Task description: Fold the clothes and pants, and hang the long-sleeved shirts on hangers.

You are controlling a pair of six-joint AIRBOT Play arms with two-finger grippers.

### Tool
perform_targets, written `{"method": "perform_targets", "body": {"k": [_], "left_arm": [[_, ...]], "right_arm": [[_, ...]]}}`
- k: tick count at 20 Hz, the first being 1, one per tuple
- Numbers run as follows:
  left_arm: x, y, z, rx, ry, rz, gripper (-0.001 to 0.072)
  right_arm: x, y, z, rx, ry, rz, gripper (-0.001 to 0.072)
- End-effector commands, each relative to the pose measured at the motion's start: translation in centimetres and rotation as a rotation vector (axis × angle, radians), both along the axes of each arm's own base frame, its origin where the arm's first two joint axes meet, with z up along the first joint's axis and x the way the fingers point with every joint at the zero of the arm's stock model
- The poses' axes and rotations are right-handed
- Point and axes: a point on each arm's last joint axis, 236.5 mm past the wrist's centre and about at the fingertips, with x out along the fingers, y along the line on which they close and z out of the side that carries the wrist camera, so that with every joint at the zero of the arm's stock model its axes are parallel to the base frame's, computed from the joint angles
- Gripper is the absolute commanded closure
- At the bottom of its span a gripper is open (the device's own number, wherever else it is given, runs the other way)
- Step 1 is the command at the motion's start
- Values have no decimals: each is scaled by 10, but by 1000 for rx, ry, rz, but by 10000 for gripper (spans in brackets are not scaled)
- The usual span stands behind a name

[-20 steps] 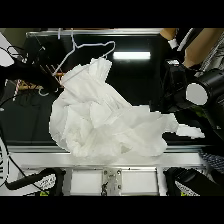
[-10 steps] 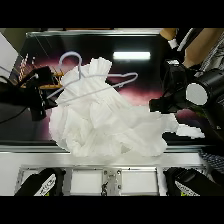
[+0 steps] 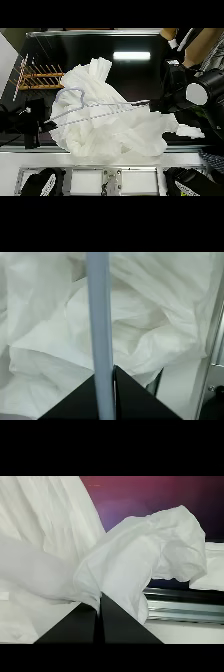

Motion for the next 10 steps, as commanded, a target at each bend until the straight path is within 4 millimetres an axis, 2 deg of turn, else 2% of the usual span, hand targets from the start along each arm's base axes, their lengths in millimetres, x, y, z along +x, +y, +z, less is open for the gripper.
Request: {"method": "perform_targets", "body": {"k": [1,6,10], "left_arm": [[-10,-5,-1,-31,53,33,694],[-9,-18,-25,-25,219,-38,694],[5,-23,-48,-24,351,-3,695]], "right_arm": [[0,0,0,0,0,1,696],[0,0,0,0,0,1,696],[0,0,0,0,0,1,696]]}}
